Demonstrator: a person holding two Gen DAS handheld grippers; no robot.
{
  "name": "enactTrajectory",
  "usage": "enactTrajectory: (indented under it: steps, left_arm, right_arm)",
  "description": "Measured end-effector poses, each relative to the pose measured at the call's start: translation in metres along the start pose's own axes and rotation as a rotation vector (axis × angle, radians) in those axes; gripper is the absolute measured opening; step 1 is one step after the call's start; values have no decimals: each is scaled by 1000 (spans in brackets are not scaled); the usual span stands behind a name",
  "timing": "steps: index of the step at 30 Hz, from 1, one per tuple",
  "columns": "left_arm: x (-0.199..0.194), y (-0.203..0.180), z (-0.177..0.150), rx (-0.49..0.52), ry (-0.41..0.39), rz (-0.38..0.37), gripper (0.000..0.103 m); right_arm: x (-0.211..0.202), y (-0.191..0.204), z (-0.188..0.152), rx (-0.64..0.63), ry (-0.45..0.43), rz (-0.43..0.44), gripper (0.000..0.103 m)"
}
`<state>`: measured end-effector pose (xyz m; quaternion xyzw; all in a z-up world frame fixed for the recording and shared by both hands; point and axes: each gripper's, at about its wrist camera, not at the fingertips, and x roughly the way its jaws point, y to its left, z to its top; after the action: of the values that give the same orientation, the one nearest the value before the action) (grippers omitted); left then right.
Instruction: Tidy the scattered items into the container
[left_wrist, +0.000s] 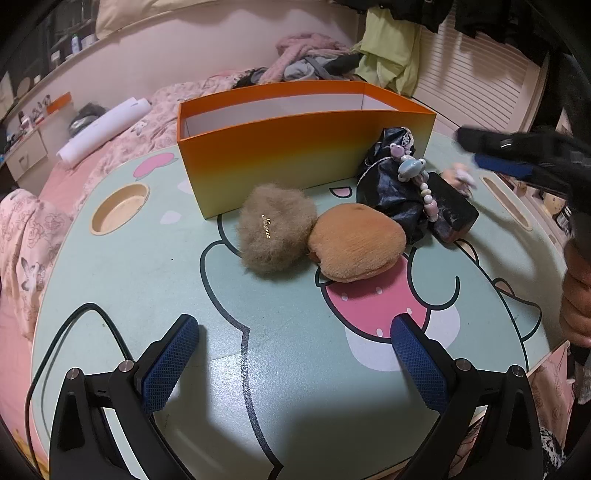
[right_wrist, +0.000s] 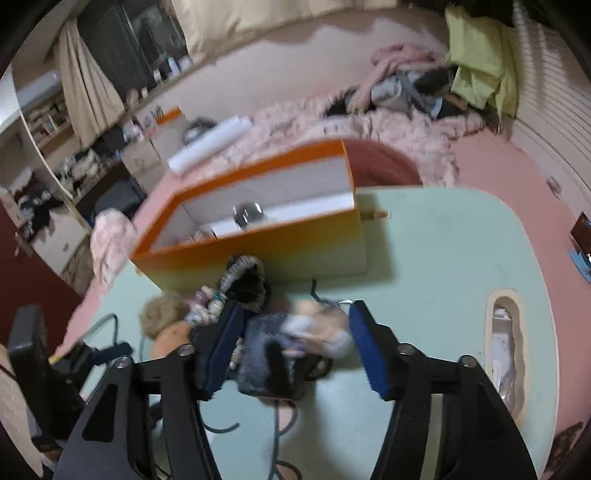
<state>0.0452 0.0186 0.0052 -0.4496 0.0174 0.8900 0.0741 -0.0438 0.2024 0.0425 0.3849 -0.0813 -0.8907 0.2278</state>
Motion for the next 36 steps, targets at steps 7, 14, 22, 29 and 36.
enactTrajectory:
  steps: [7,14,22,29,36]
  left_arm:
    - [0,0,0,1,0,0,103]
    - [-1,0,0,0,0,0,103]
    - [1,0,-1,0,0,6,103]
    - [2,0,-5,-7,-1,12,103]
    - [4,3,-4,-7,-1,12,103]
  right_arm:
    - [-27,22,-34,-67,-43,-15,80]
    - [-19,45,-69,-133,-38,-126,80]
    - [4,55,-85,-204,8,-237,82]
    - [4,46,-96,-204,-26,-272,103]
    - [3,45,-97,-204,-20,-270,103]
